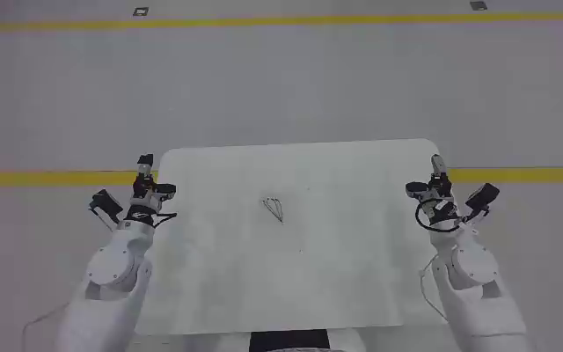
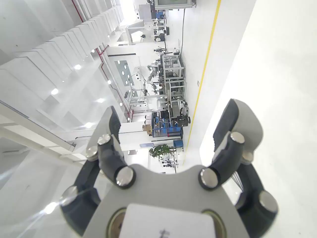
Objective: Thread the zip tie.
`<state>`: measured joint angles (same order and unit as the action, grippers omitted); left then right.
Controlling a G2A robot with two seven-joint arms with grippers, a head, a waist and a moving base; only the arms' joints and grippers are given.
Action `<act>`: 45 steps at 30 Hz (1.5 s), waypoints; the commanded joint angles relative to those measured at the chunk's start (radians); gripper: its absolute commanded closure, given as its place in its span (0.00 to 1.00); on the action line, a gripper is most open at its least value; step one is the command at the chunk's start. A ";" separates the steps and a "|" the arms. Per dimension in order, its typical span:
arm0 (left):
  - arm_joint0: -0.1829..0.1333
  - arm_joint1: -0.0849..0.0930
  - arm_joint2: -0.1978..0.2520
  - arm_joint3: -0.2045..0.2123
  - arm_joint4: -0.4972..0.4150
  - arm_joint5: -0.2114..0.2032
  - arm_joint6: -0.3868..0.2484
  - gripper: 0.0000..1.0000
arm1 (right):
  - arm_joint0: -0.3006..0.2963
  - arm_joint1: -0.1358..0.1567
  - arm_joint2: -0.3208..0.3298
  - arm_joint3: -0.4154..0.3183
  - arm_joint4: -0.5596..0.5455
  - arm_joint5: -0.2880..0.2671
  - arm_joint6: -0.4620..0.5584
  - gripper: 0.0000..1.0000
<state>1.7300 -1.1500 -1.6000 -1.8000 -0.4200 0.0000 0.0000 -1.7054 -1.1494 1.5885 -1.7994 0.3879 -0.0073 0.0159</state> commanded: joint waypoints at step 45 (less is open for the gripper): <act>0.000 0.000 0.000 0.000 0.000 0.000 0.000 0.00 | 0.516 -0.042 -0.539 0.122 -0.587 0.185 0.455 0.00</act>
<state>1.7300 -1.1500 -1.6000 -1.8000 -0.4200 0.0000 0.0000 -1.1917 -1.1911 1.0557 -1.6724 -0.1921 0.1827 0.4662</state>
